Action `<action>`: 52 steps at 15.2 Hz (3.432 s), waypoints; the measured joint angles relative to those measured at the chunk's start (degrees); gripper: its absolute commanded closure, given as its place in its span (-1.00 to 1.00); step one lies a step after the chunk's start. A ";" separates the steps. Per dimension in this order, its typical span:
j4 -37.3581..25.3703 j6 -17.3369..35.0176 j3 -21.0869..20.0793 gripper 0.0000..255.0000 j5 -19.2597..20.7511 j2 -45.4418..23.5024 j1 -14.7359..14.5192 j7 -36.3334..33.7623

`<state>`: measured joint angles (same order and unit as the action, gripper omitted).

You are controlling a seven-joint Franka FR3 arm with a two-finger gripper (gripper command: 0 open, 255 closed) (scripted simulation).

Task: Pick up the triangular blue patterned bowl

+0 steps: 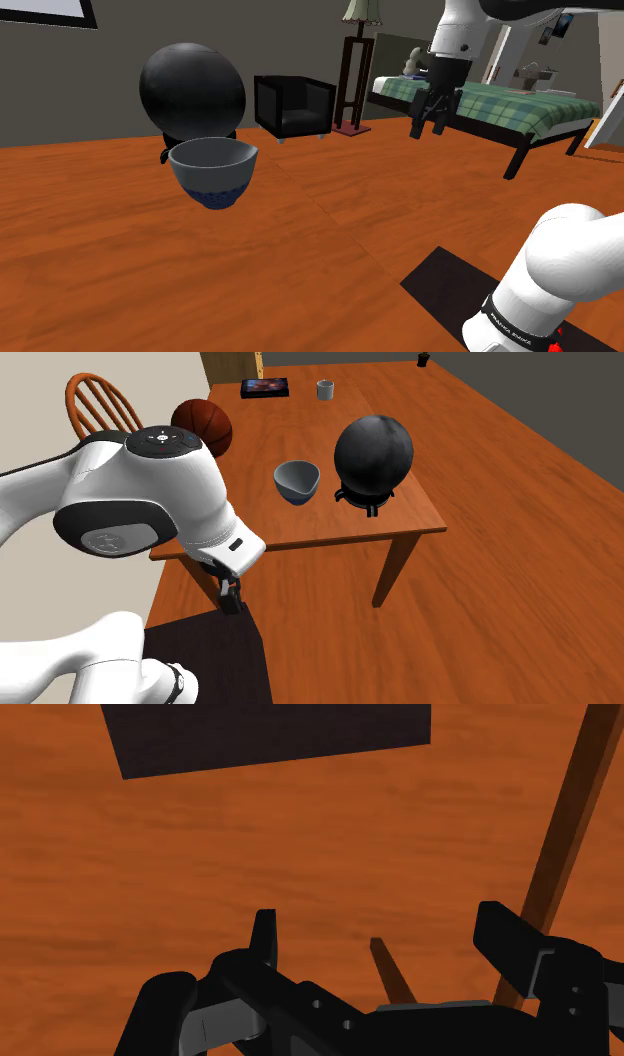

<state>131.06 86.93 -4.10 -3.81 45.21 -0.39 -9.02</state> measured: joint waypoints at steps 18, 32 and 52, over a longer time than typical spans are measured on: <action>-8.07 15.40 -19.77 -1.00 -12.48 -15.81 1.13 -31.49; -31.00 25.87 -35.87 -1.00 -0.23 -43.97 3.94 -62.73; -26.17 31.78 -36.16 1.00 0.45 -44.98 3.71 -63.77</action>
<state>104.89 118.71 -40.26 -3.36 0.23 3.33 -72.79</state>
